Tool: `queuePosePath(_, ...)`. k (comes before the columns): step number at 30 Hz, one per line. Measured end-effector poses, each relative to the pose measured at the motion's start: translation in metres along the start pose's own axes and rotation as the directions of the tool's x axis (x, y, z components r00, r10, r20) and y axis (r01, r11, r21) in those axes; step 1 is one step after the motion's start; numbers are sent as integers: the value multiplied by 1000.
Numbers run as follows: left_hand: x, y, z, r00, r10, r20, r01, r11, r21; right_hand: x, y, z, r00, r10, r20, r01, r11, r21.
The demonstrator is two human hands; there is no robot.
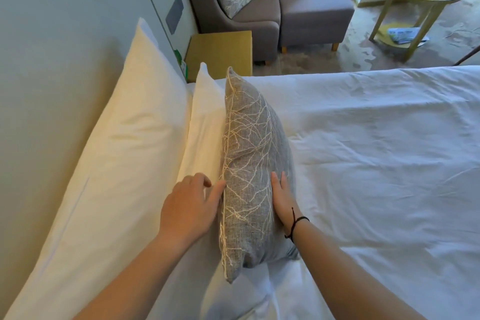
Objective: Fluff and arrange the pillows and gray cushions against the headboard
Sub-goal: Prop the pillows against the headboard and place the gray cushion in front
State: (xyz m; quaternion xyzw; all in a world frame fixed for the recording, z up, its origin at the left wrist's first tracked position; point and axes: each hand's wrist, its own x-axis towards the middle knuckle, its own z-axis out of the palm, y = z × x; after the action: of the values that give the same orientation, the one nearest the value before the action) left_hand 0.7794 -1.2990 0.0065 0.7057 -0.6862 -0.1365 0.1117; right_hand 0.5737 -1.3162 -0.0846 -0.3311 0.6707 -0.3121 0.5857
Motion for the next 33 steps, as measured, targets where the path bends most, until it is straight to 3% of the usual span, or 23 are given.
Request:
queuePosePath(3,-61,-27,6,1000,-14,14,13,995,99,-32,-7,9,995,-102,-16,101,994,-40)
queuePosePath(6,-113,-49,13,979,-176,100,164,980,114,-66,-14,23,986,-166,11,166,976,-139)
queuePosePath(10,-166,-64,13,879,-460,125,474,873,-117,-97,-17,34,972,-234,7,226,930,-289)
queuePosePath(13,-193,-73,11,819,-543,188,562,824,-69,-111,-17,39,960,-281,-1,261,894,-365)
queuePosePath(17,-215,-80,6,852,-510,120,513,858,1,-130,-11,51,936,-352,10,310,811,-497)
queuePosePath(22,-229,-93,-8,934,-356,15,356,934,-24,-136,-6,56,926,-377,2,318,778,-542)
queuePosePath(27,-234,-98,-16,973,-225,60,218,970,107,-132,-6,59,938,-346,16,295,774,-560)
queuePosePath(33,-236,-117,-14,966,-234,109,240,969,-55,-138,-12,51,963,-251,100,267,824,-500)
